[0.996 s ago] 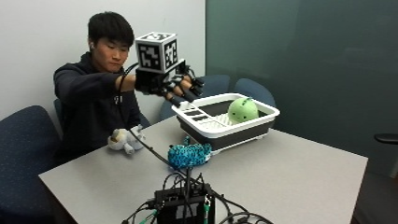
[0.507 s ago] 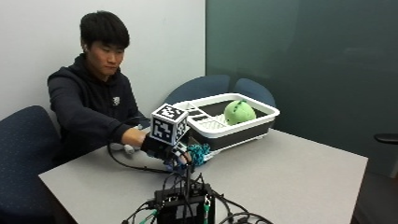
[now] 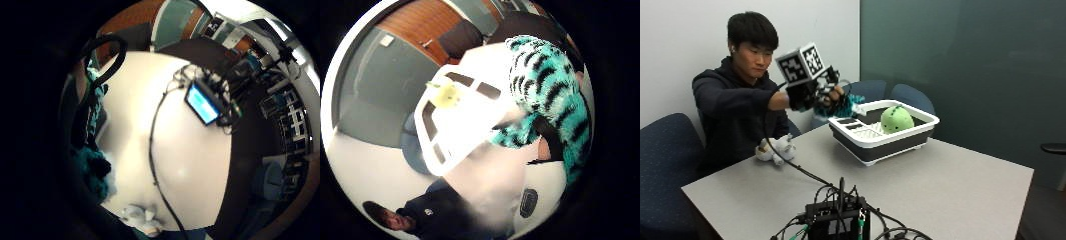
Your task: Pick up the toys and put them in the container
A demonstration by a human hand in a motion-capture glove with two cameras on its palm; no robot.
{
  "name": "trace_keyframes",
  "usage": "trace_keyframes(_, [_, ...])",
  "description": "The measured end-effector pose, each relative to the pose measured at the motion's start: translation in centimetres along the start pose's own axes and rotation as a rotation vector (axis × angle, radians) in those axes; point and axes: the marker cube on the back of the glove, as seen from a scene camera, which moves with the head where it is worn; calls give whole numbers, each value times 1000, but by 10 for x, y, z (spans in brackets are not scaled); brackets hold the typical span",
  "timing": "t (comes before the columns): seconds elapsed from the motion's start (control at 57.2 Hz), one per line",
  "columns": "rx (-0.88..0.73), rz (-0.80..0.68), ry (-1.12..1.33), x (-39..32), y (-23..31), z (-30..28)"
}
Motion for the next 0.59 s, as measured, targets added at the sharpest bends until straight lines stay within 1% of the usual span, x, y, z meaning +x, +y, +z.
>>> trace_keyframes(0.105, [74, -92, -57, -63, -15, -39])
trace_keyframes(0.157, [83, -135, -122, -93, -23, -51])
trace_keyframes(0.192, [66, -135, -196, -104, -35, -56])
trace_keyframes(0.227, [36, -104, -274, -107, -53, -58])
trace_keyframes(0.262, [10, -76, -301, -114, -65, -53])
trace_keyframes(0.297, [-6, -81, -280, -132, -67, -40])
trace_keyframes(0.35, [-38, -120, -180, -172, -58, -10])
trace_keyframes(0.402, [-123, -131, -94, -195, -54, 21])
trace_keyframes(0.454, [-259, -123, -39, -199, -51, 43])
trace_keyframes(0.507, [-377, -198, 93, -201, -38, 63])
trace_keyframes(0.542, [-417, -257, 157, -195, -33, 69])
trace_keyframes(0.559, [-430, -261, 150, -190, -31, 69])
trace_keyframes(0.594, [-438, -220, 109, -172, -36, 63])
